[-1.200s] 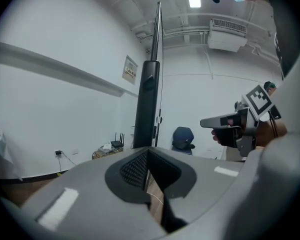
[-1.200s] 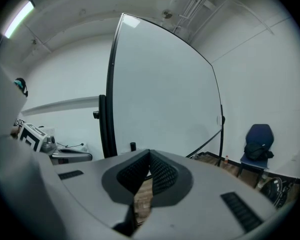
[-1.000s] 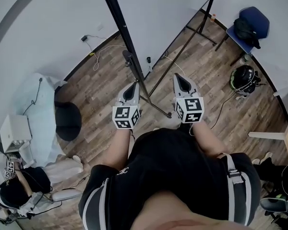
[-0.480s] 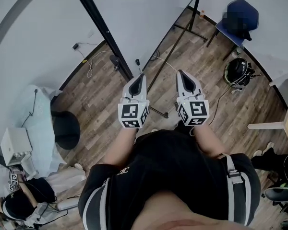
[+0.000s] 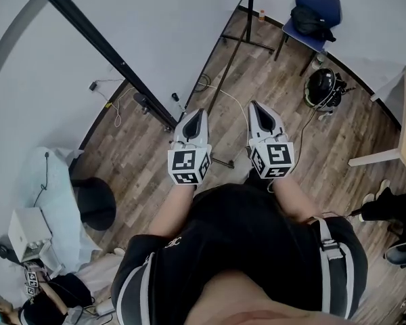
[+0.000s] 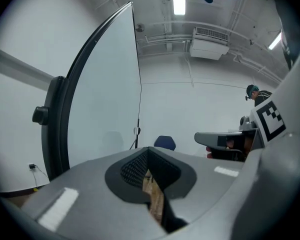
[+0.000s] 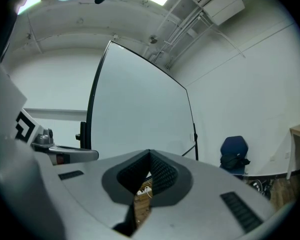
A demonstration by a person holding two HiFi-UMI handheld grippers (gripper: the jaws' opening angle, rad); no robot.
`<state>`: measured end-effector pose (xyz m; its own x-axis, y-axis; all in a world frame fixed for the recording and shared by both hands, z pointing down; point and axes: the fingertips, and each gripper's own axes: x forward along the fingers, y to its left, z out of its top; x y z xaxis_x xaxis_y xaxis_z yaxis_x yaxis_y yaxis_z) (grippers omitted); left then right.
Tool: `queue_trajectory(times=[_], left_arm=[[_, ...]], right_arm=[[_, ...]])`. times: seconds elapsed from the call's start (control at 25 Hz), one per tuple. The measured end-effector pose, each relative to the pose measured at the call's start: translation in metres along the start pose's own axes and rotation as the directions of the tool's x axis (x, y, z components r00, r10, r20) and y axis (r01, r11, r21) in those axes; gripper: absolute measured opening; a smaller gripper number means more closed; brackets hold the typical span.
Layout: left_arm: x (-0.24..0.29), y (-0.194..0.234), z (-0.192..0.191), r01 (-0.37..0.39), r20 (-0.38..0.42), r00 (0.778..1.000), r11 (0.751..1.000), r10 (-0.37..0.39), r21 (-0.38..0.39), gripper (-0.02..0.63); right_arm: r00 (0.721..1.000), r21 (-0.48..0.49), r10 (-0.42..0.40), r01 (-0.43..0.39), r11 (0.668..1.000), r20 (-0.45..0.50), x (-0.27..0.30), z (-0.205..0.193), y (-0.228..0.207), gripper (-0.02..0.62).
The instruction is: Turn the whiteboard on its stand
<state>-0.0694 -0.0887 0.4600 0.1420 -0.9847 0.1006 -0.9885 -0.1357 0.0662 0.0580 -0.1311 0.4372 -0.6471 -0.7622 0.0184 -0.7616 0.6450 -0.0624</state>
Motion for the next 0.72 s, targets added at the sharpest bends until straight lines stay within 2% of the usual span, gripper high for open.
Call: queue_trajectory(times=[0.72], left_arm=[[-0.002,-0.017,-0.005,0.038,-0.009,0.999,0.999,-0.038,-0.010,0.008]], right_arm=[[0.999,-0.001,-0.008,0.008,1.000,-0.032,-0.019,-0.008,-0.004,0.005]])
